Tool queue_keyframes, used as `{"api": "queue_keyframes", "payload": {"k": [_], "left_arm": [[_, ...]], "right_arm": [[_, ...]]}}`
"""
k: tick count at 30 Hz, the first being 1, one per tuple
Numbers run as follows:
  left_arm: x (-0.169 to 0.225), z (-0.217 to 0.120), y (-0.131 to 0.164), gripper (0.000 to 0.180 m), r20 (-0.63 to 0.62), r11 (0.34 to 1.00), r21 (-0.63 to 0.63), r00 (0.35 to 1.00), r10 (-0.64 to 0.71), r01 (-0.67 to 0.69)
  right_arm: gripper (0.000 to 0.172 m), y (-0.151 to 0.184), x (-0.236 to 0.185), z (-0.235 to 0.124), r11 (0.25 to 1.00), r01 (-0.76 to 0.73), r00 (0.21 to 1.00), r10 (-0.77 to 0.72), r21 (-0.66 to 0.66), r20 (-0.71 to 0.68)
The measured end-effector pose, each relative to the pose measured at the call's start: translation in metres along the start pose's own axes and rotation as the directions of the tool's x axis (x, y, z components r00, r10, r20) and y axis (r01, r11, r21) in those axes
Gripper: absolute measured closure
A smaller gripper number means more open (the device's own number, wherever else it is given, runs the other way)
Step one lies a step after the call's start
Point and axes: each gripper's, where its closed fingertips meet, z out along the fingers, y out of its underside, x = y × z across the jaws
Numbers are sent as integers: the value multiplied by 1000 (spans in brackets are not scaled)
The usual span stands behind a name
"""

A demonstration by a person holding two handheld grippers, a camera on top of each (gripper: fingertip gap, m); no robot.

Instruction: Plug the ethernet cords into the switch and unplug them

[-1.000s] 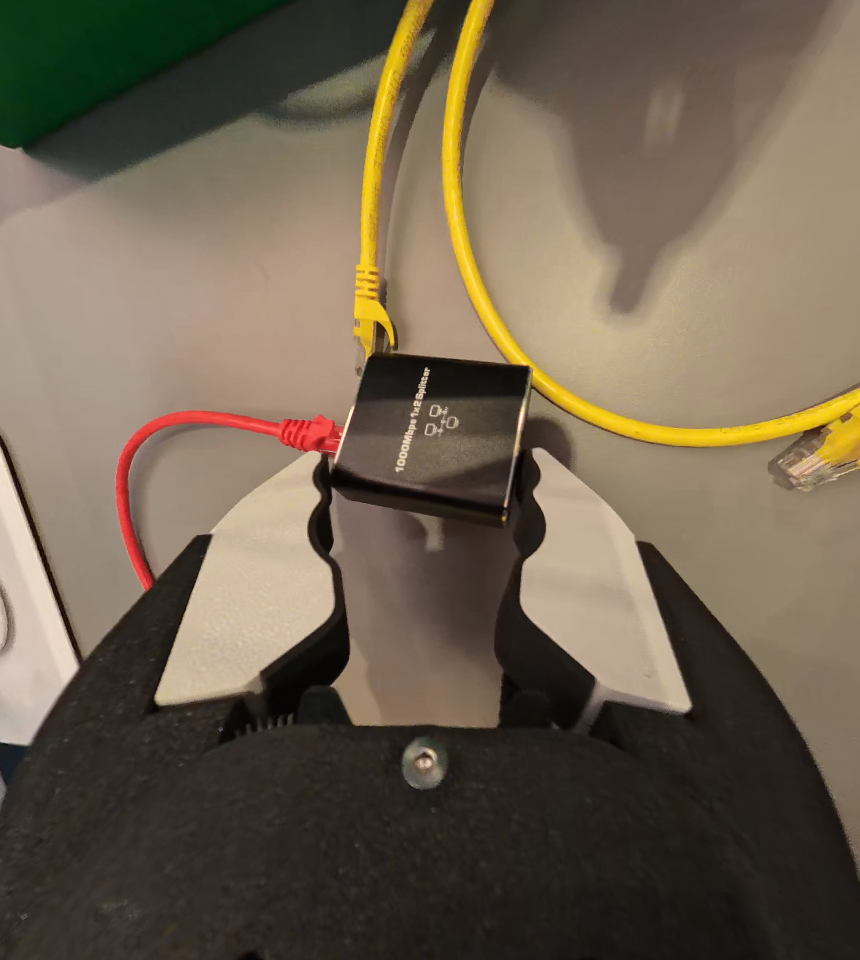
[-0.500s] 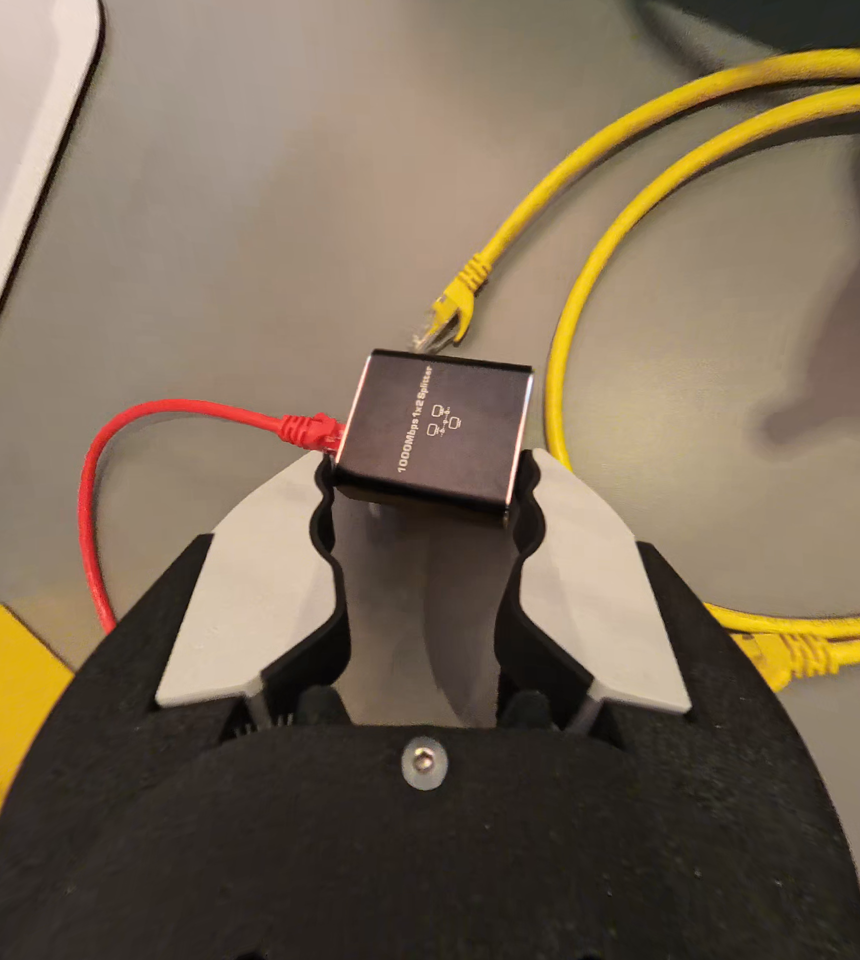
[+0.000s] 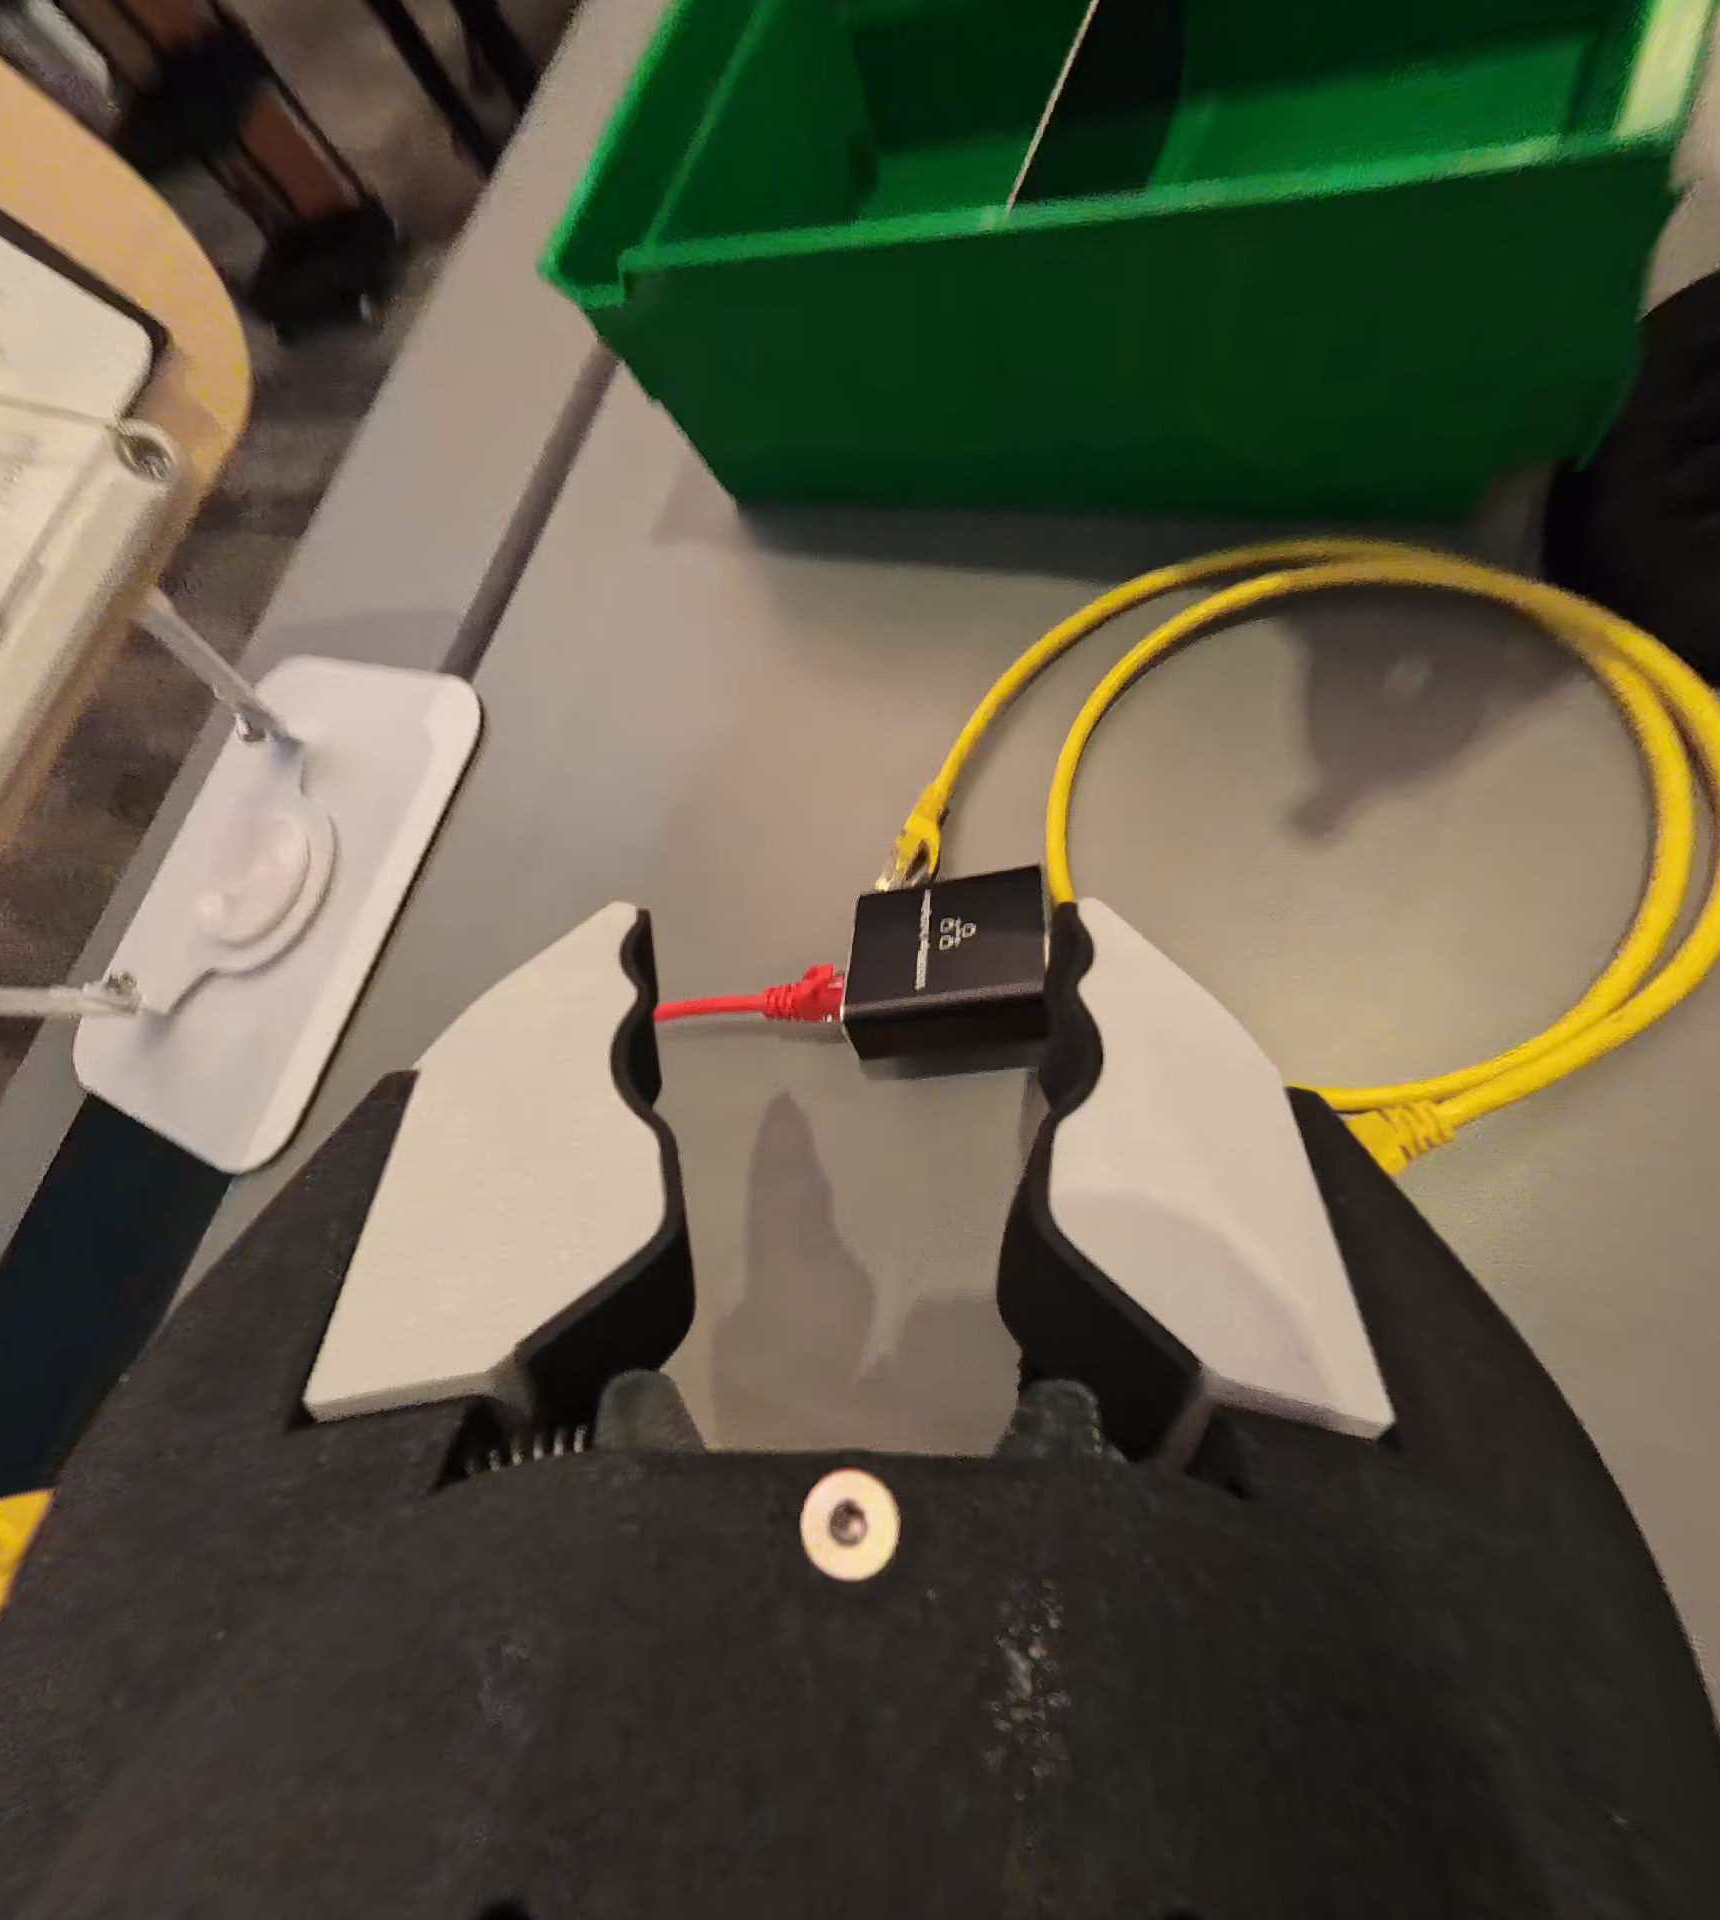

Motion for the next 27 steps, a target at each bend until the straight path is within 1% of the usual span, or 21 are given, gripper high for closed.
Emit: {"api": "queue_keyframes", "payload": {"k": [1,2,3,4,5,6,7,8,9,10,11,12,13,14,15,17,20,22,23,24,27], "left_arm": [[-1,-5,-4,107,-7,999,52,1000,-10,10],[-1,-8,-6,110,-19,995,98,999,-28,30],[0,-10,-9,107,-35,988,140,998,-52,57],[0,-13,-11,112,-48,981,179,996,-74,82],[4,-17,-14,121,-83,972,221,994,-65,82],[7,-22,-17,122,-99,961,268,994,-42,68],[7,-26,-19,126,-84,953,298,996,-25,49],[7,-28,-18,127,-60,953,302,998,4,15],[8,-28,-14,127,-30,959,278,998,62,-51],[8,-25,-6,123,16,963,224,989,149,-149],[8,-19,5,118,63,956,136,966,251,-258],[10,-13,17,120,80,930,39,928,363,-367],[12,-9,26,126,85,885,-32,881,465,-464],[16,-4,31,126,84,838,-66,834,545,-541],[19,1,34,127,80,804,-84,800,594,-589],[22,11,38,127,46,764,-104,764,644,-637],[17,24,47,134,7,606,-165,613,790,-778],[19,31,49,137,-20,533,-149,542,840,-833],[19,35,51,137,-36,497,-144,507,861,-855],[19,38,55,132,-49,459,-147,470,881,-876],[19,46,59,133,-51,351,-130,360,932,-927]], "right_arm": [[158,0,1,-1,1000,-4,1000,4,3,-1],[158,1,1,-1,1000,-9,1000,9,3,-2],[158,2,2,-2,1000,-13,1000,13,2,-3],[158,2,2,-2,1000,-15,1000,15,-2,-4],[158,3,2,-1,1000,-17,1000,17,-7,-4],[158,4,2,-1,1000,-18,1000,18,-13,-5],[158,5,2,0,1000,-18,1000,18,-18,-5],[158,6,2,1,1000,-18,1000,18,-24,-3],[158,7,2,2,999,-18,1000,18,-30,-2],[158,9,2,4,999,-18,1000,18,-36,-1],[158,10,2,6,999,-19,1000,19,-42,2],[158,11,1,7,999,-21,1000,22,-49,6],[158,13,1,9,998,-23,1000,23,-56,9],[158,14,1,11,998,-23,1000,24,-65,10],[158,16,1,12,997,-22,1000,23,-74,13],[158,16,-1,15,996,-18,1000,20,-84,20],[158,16,-5,19,996,-15,999,18,-88,34],[158,15,-6,20,996,-13,999,17,-86,43],[158,15,-7,21,996,-13,999,17,-86,46],[158,15,-7,21,996,-13,999,17,-87,47],[158,17,-6,22,995,-13,999,18,-97,47]]}}
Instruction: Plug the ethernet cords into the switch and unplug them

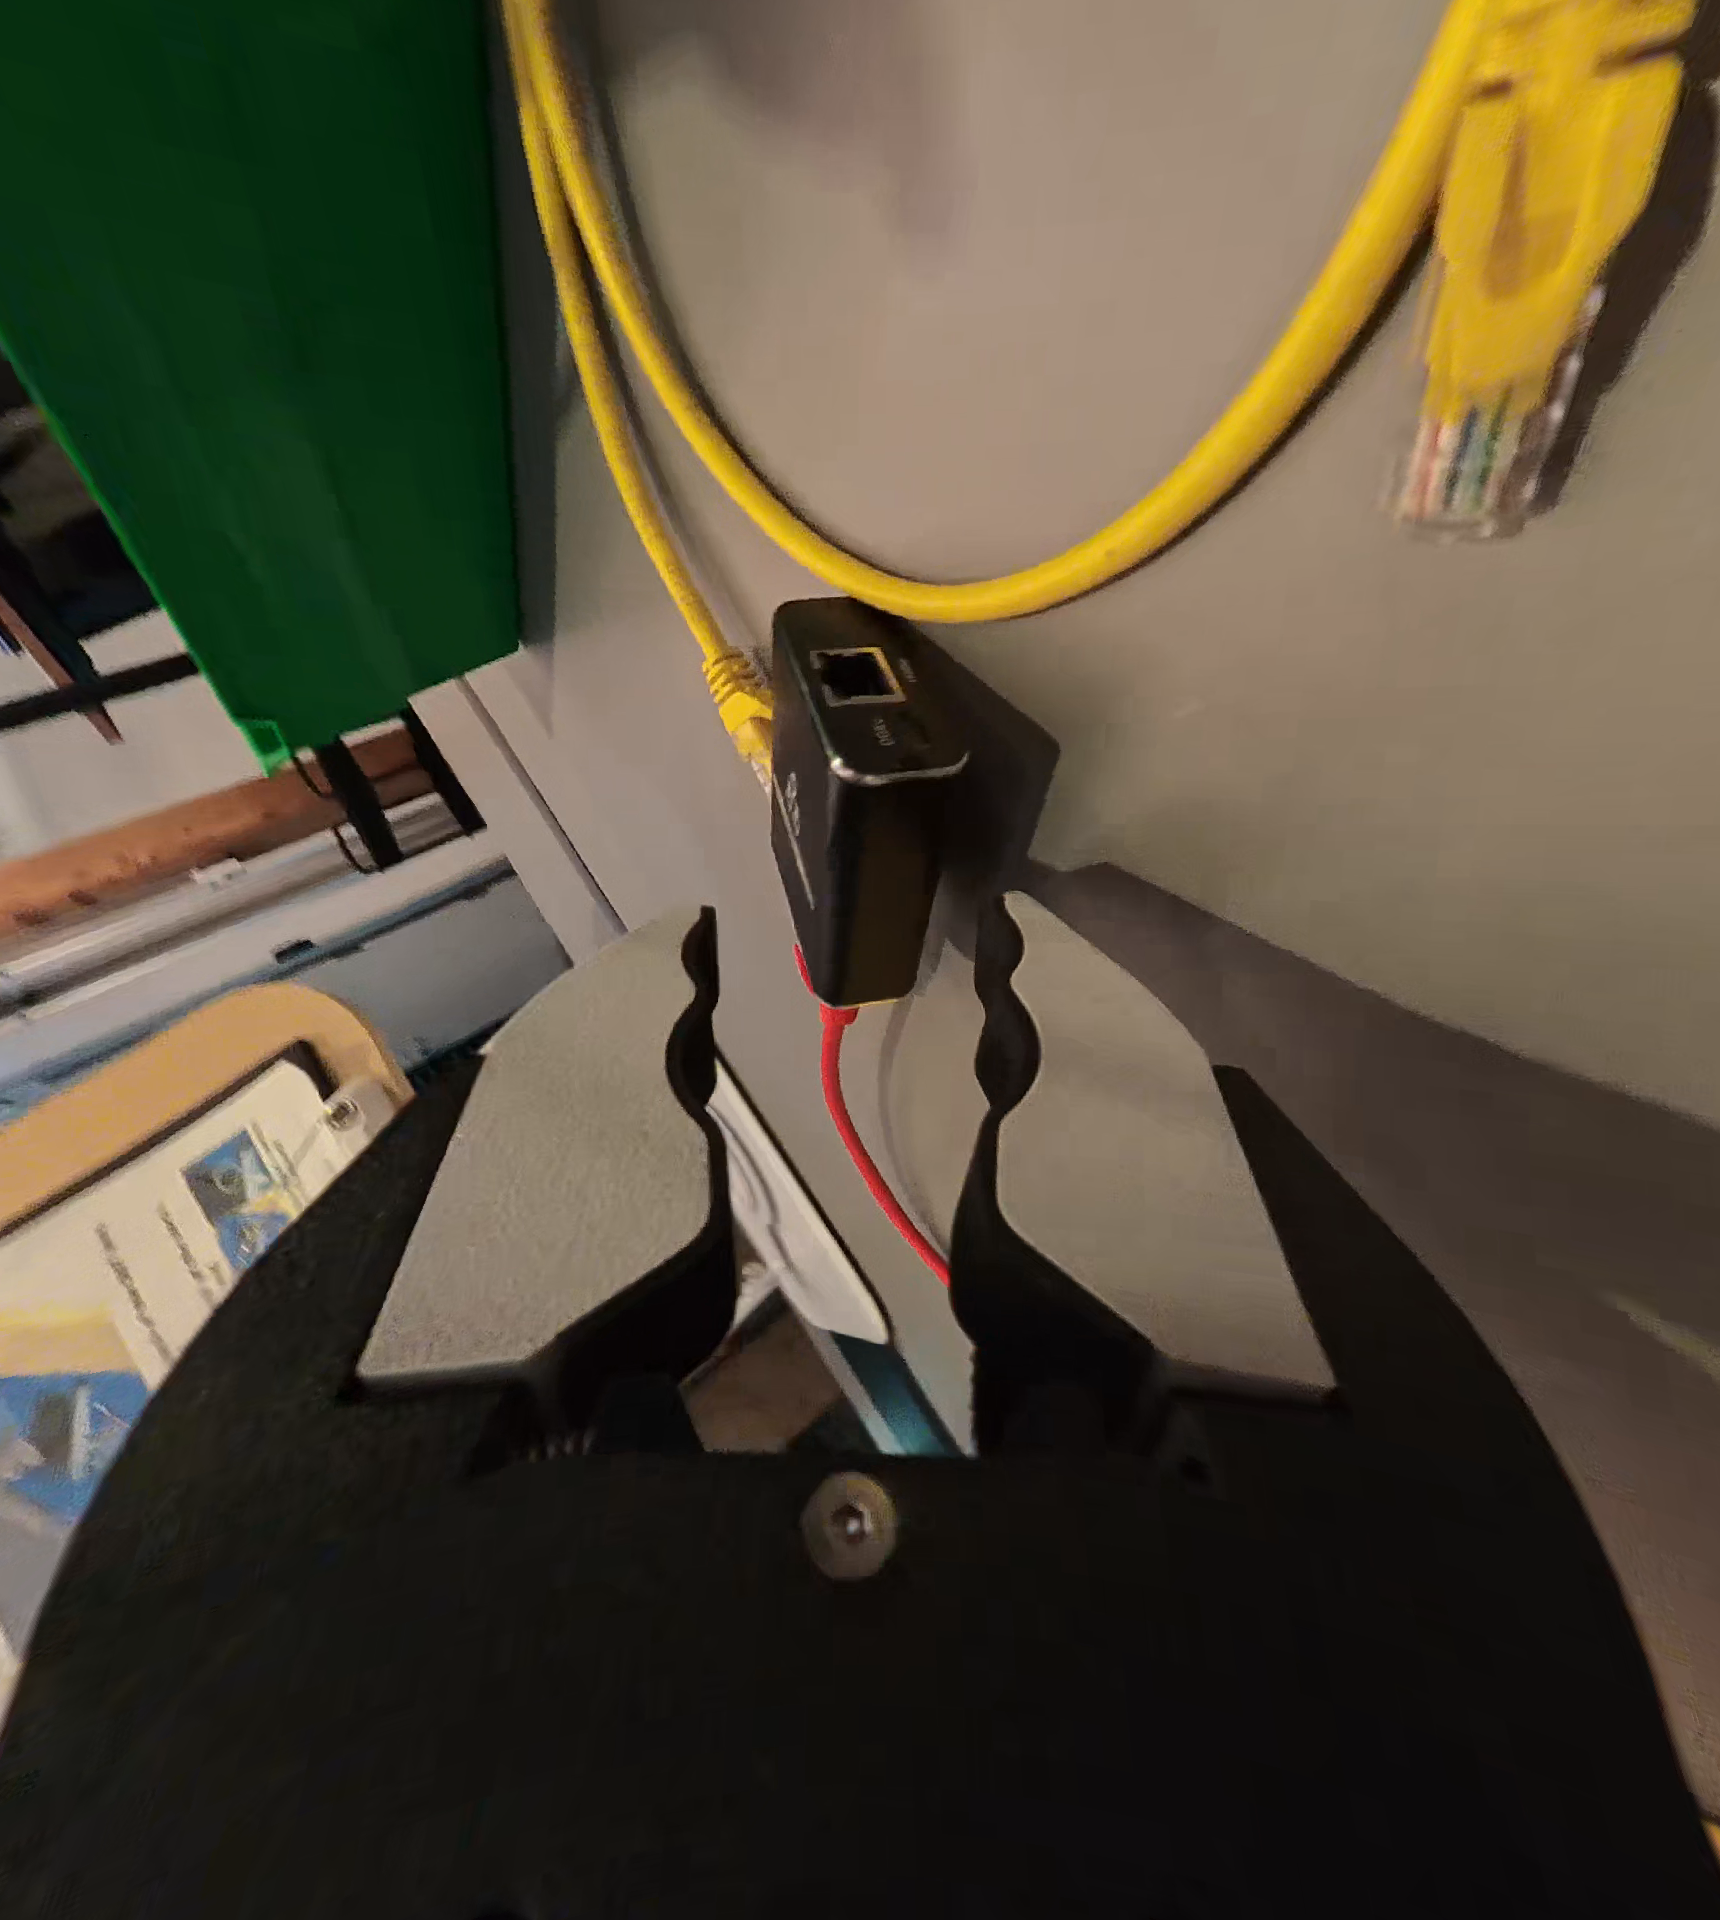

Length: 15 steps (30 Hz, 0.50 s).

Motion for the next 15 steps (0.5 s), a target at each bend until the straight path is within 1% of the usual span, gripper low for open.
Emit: {"api": "queue_keyframes", "payload": {"k": [2,5,8,9,10,12,15], "left_arm": [[3,6,-1,136,6,998,11,998,64,-64],[2,15,-5,138,33,994,37,994,103,-105],[-2,23,-5,141,67,984,32,982,175,-178],[-2,24,-7,147,70,980,43,979,192,-196],[0,26,-9,152,66,978,52,978,199,-202],[-1,28,-12,153,81,980,68,981,179,-184],[-2,28,-12,154,70,987,68,987,143,-148]], "right_arm": [[158,1,1,0,1000,-4,1000,4,-1,0],[158,3,2,1,1000,-8,1000,8,-8,2],[158,5,2,1,1000,-8,1000,8,-14,1],[158,5,2,1,1000,-7,1000,7,-14,0],[158,5,2,1,1000,-7,1000,7,-14,0],[158,5,3,1,1000,-10,1000,10,-14,1],[158,7,3,1,1000,-14,1000,14,-16,4]]}}
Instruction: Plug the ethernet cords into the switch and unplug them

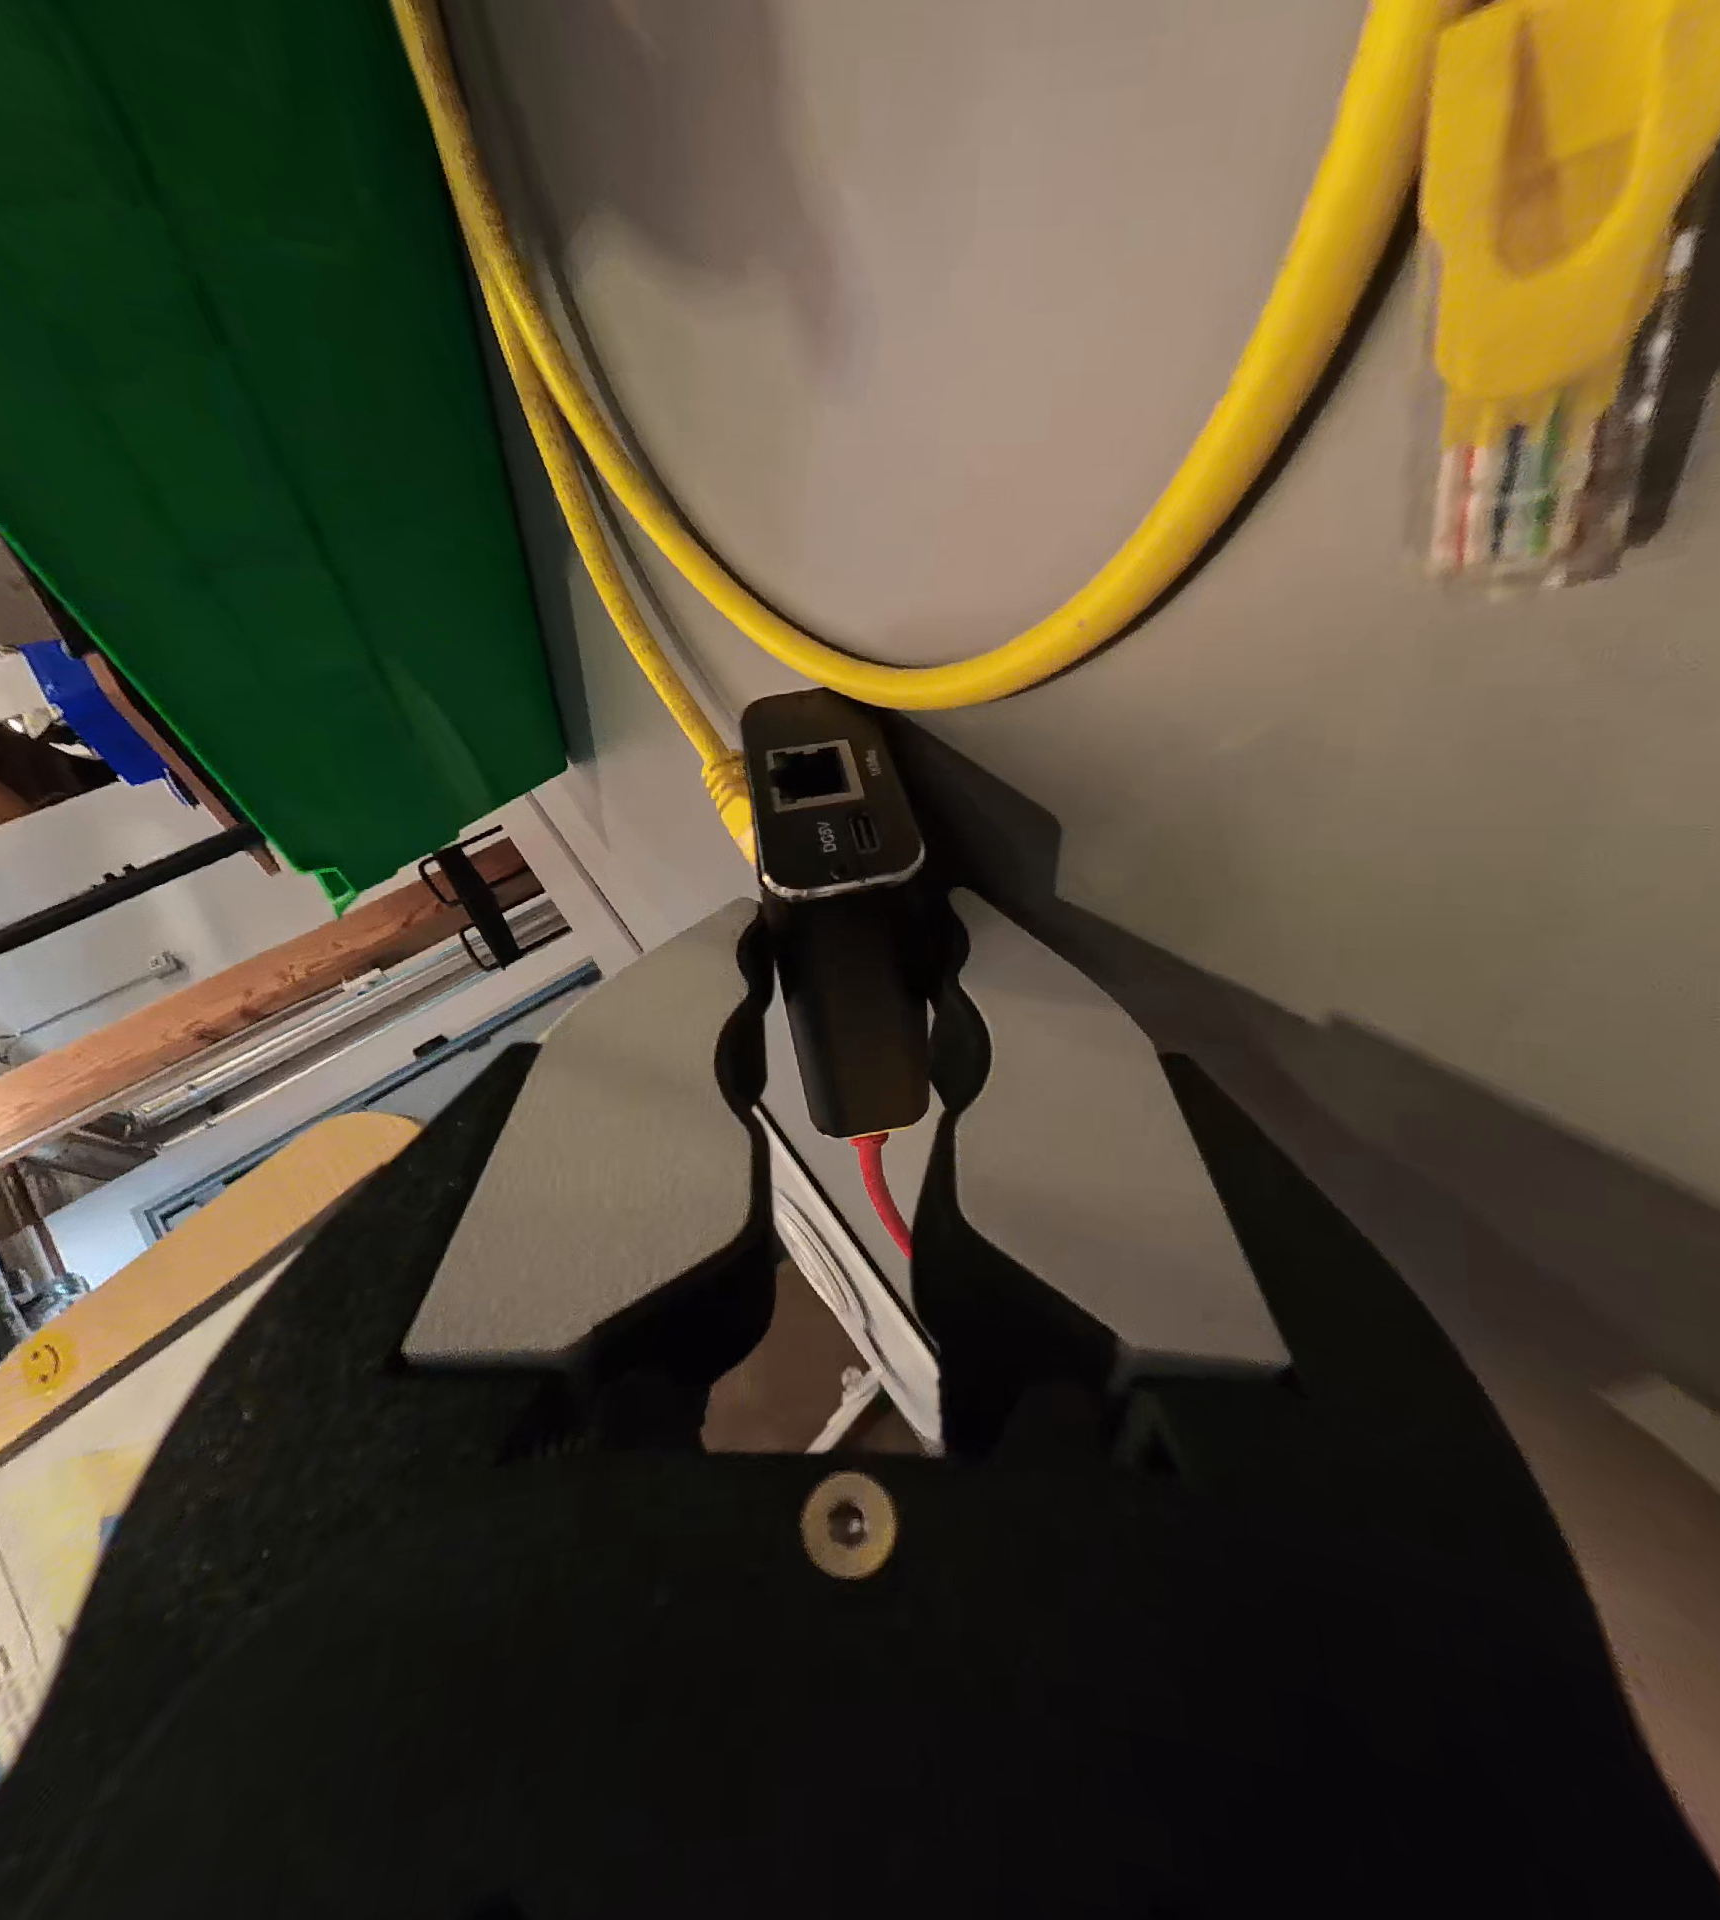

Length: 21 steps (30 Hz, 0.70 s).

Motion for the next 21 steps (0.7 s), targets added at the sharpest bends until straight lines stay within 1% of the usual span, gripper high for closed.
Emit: {"api": "queue_keyframes", "payload": {"k": [2,4,6,9,11,13,15,17,21], "left_arm": [[-6,-3,5,154,-2,999,-29,999,-38,37],[-25,-14,8,155,7,990,-32,991,-136,137],[-54,-30,11,155,47,968,-26,968,-248,249],[-99,-59,18,155,134,913,20,903,-407,408],[-125,-77,26,156,208,871,53,847,-489,489],[-144,-93,34,155,272,830,82,789,-551,551],[-158,-104,37,156,310,778,115,722,-619,618],[-169,-109,35,156,336,735,154,665,-667,660],[-180,-117,34,156,415,717,164,612,-673,677]], "right_arm": [[158,0,0,0,1000,-2,1000,2,3,4],[158,0,0,1,1000,-4,1000,4,6,8],[158,1,0,3,1000,-5,1000,5,3,11],[158,3,1,5,1000,-12,1000,13,-9,9],[158,6,3,6,999,-26,1000,26,-34,-6],[158,13,9,9,995,-54,998,51,-88,-46],[158,20,16,15,986,-90,993,78,-140,-88],[158,23,18,22,978,-128,989,113,-162,-99],[158,29,18,40,957,-210,976,192,-200,-106]]}}
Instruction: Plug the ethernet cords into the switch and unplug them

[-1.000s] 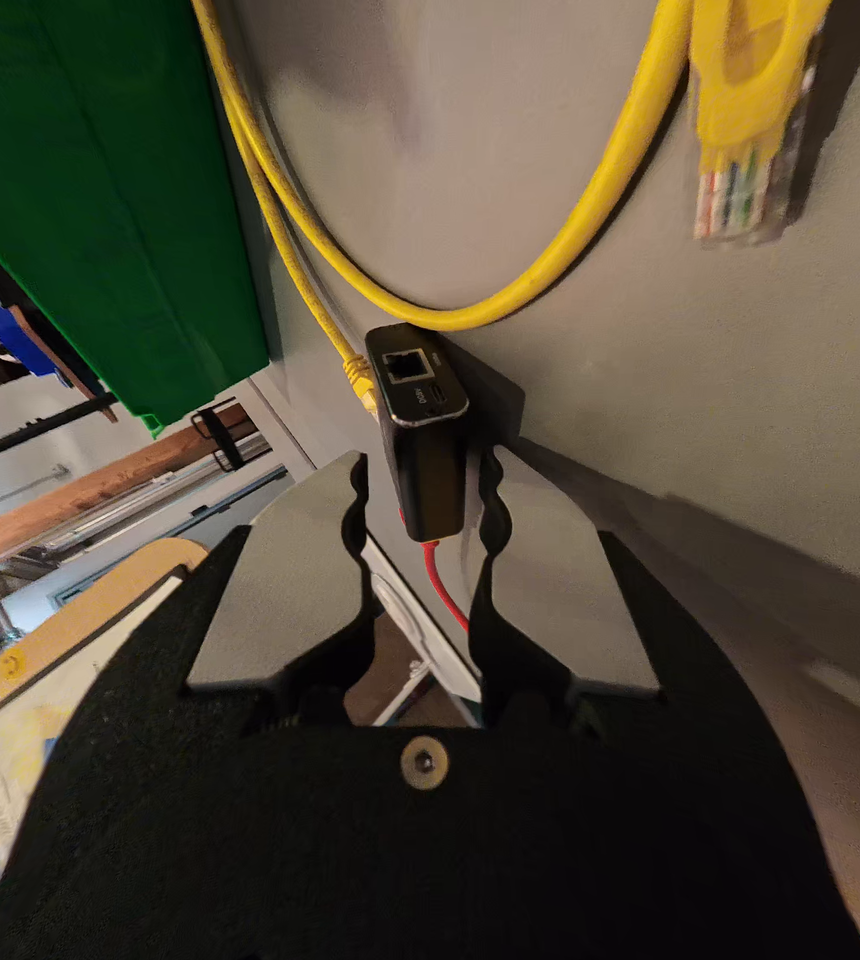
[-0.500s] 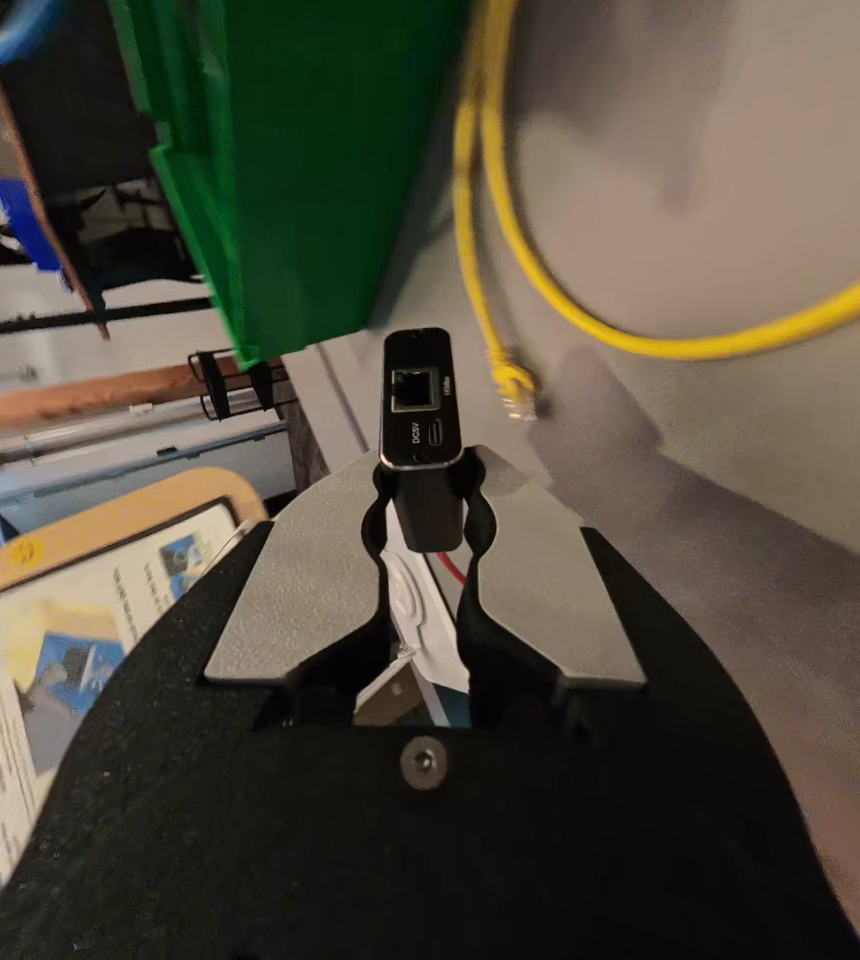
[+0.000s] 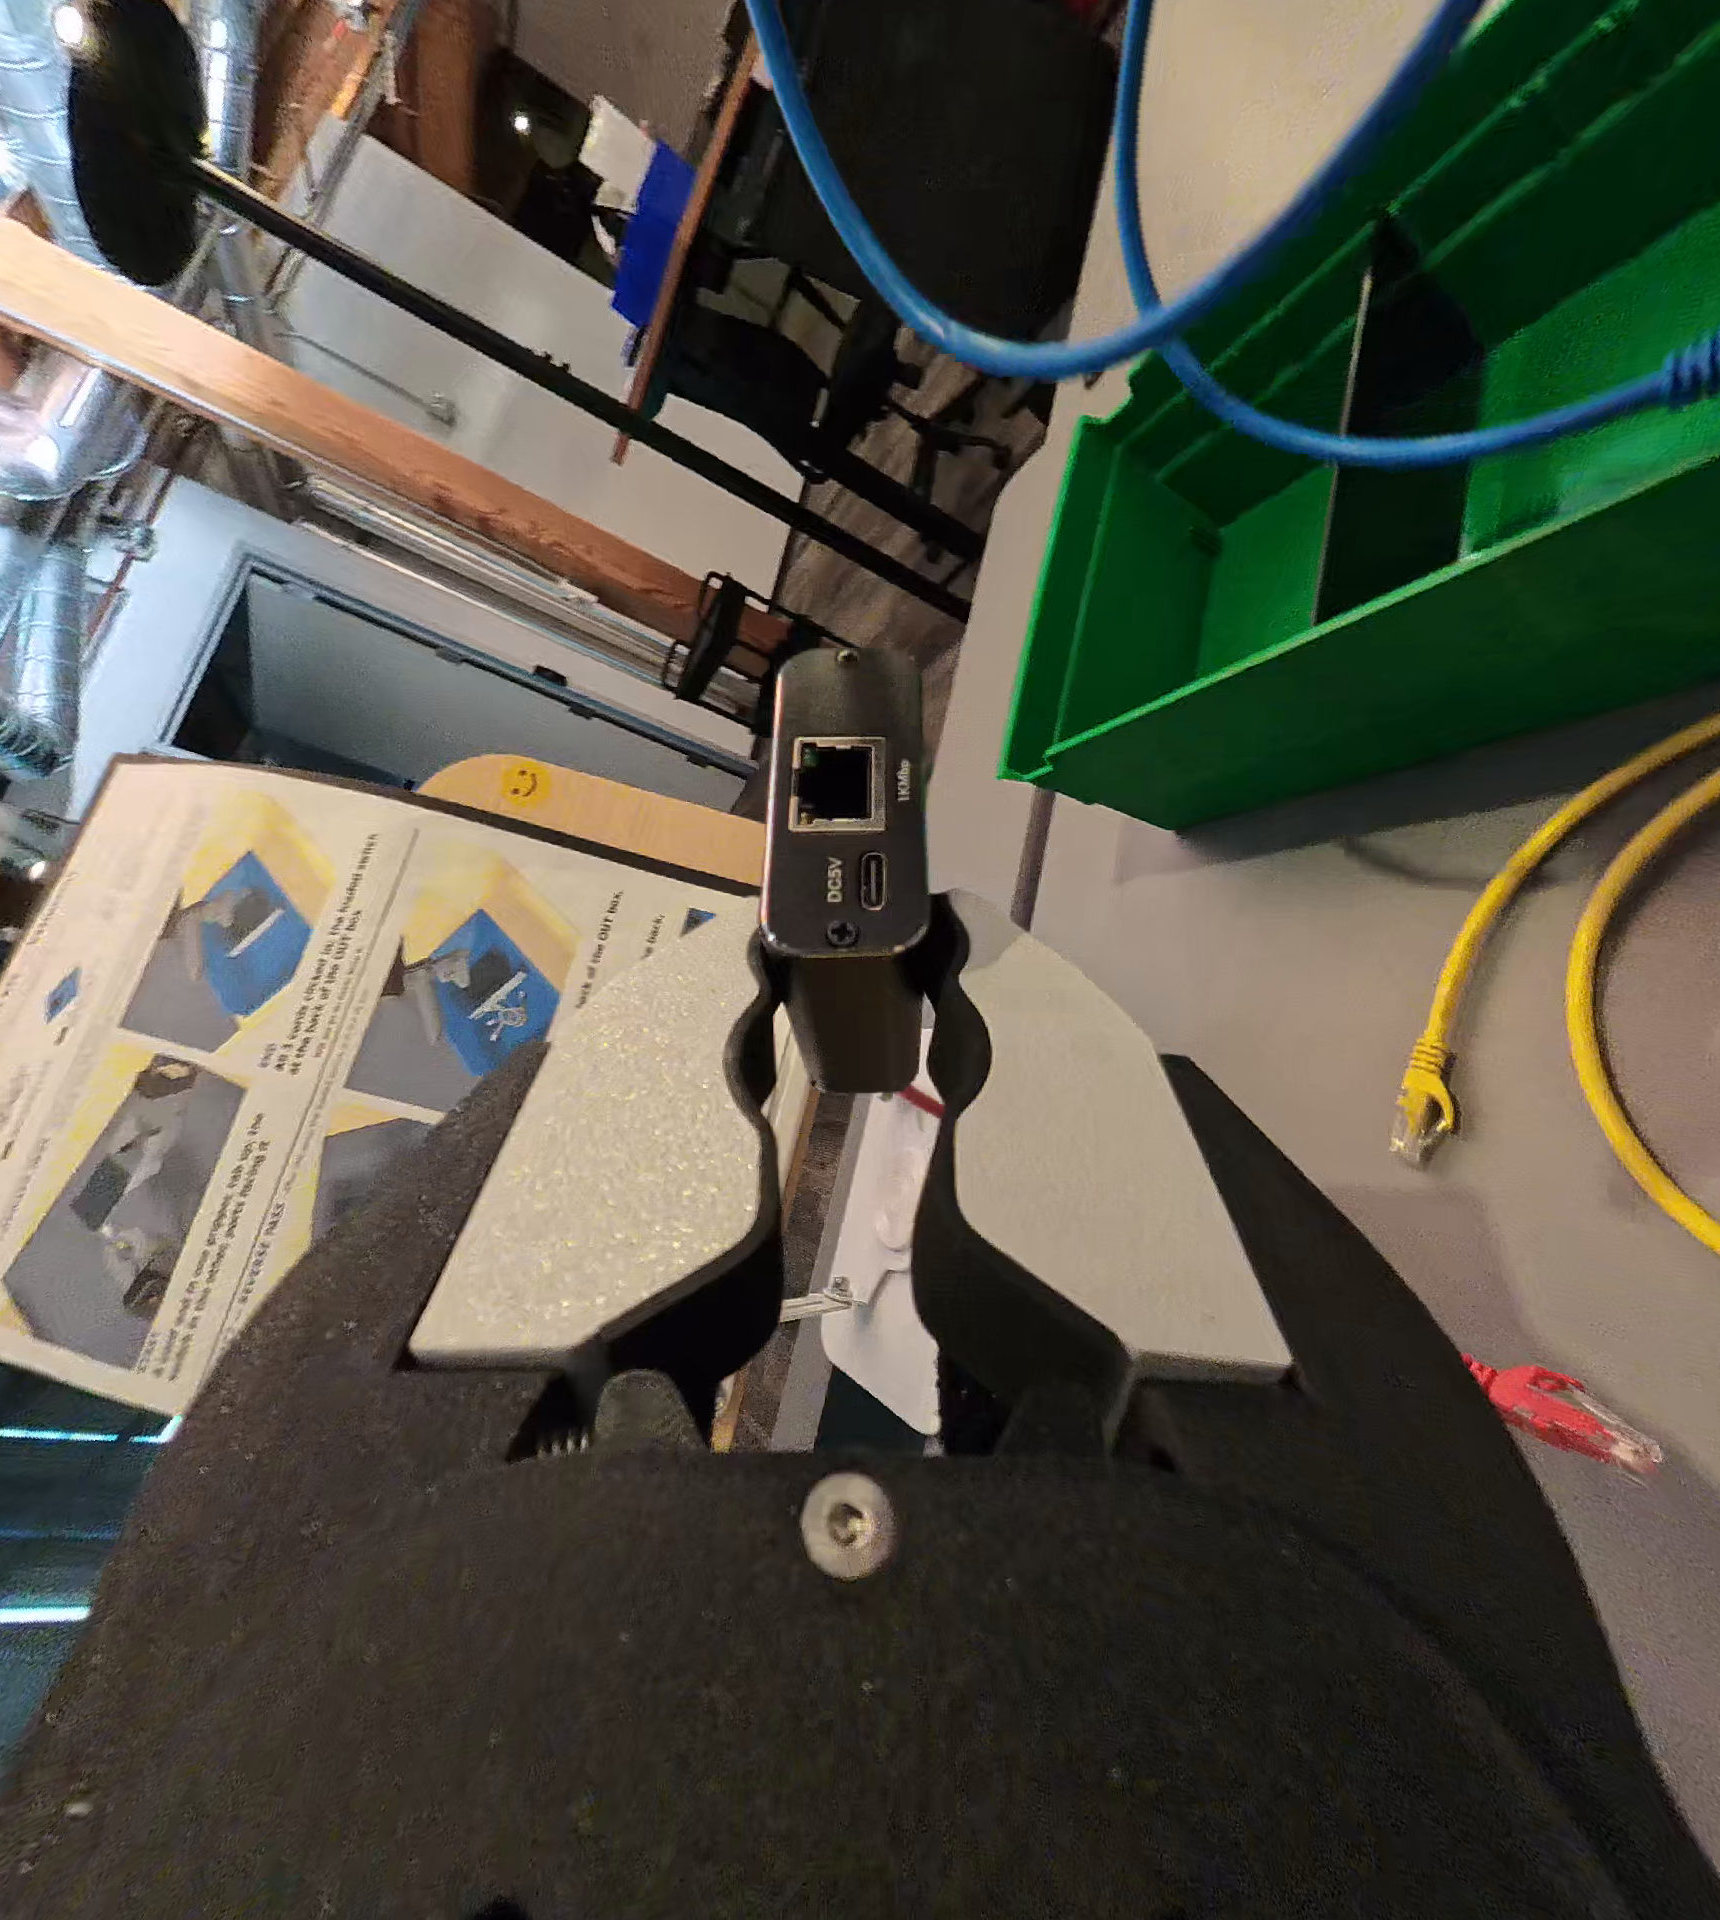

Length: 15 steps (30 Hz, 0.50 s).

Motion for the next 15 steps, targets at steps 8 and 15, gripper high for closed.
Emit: {"api": "queue_keyframes", "payload": {"k": [8,15], "left_arm": [[-52,-43,1,156,234,997,-9,970,-68,72],[-75,-75,26,156,359,996,-88,933,35,-4]], "right_arm": [[159,-22,-8,51,985,-165,986,166,42,-25],[159,-31,-18,92,988,-141,976,150,66,-160]]}}
